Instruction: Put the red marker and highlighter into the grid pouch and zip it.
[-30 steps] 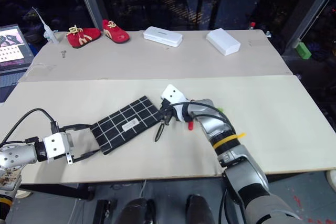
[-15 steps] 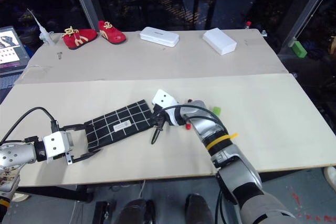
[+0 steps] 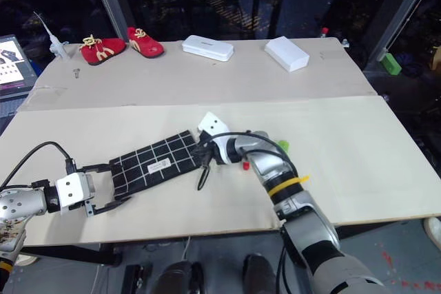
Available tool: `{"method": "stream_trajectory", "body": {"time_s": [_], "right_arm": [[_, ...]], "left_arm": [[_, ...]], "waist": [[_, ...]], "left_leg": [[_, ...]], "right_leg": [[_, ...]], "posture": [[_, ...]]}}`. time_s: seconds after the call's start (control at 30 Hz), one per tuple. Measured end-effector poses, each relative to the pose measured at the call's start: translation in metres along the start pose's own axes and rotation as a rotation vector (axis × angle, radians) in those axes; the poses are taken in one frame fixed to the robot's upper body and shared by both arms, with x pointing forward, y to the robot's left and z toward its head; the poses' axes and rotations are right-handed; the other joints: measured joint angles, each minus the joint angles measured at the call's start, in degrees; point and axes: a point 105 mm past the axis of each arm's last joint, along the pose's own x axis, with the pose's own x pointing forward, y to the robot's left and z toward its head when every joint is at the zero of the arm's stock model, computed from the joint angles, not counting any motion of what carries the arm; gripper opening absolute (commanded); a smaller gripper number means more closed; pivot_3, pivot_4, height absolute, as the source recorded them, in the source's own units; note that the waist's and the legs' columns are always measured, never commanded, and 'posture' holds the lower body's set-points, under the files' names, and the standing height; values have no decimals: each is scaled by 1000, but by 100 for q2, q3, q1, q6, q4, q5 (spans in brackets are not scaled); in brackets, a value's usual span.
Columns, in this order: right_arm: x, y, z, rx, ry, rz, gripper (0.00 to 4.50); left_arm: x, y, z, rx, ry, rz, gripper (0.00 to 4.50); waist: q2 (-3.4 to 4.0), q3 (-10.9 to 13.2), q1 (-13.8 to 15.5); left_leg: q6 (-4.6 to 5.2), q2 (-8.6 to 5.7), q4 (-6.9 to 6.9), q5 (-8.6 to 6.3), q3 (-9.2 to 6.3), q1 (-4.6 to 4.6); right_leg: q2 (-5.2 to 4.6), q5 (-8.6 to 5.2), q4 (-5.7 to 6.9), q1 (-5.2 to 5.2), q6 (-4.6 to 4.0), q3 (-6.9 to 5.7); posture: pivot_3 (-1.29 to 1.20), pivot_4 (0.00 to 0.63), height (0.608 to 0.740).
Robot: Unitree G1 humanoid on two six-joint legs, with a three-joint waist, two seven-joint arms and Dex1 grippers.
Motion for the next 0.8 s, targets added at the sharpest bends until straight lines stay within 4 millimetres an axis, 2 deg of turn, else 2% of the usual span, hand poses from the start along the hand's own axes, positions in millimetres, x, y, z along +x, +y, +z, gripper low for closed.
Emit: {"method": "stream_trajectory", "body": {"time_s": [0.13, 0.23, 0.33, 0.8], "right_arm": [[12, 3, -4, -178, 43, -40, 30], [15, 1, -8, -241, 59, -55, 30], [15, 1, -9, -293, 69, -58, 30], [12, 1, -9, -299, 54, -41, 30]], "left_arm": [[-1, 1, -2, 9, -3, 0, 4500], [-2, 0, -3, 14, -5, -4, 4500], [-4, -4, -7, 20, -4, -19, 4500], [8, 2, -6, 315, -95, -15, 4500]], "waist": [[-19, -18, -24], [-23, -21, -19], [-35, -32, 20], [-41, -39, 77]], "left_leg": [[-3, 3, -3, -2, 9, 46], [-8, 6, -8, -6, 9, 108], [-9, 6, -8, -6, 1, 116], [-9, 5, -9, -7, 8, 103]], "right_leg": [[-1, -2, 7, 30, -3, 0], [-5, -10, 1, 89, -10, -2], [-8, -12, 3, 91, -14, -2], [-12, -11, 5, 83, -17, -4]], "posture": [[0, 150, 740], [0, 150, 740], [0, 150, 740], [0, 150, 740]]}}
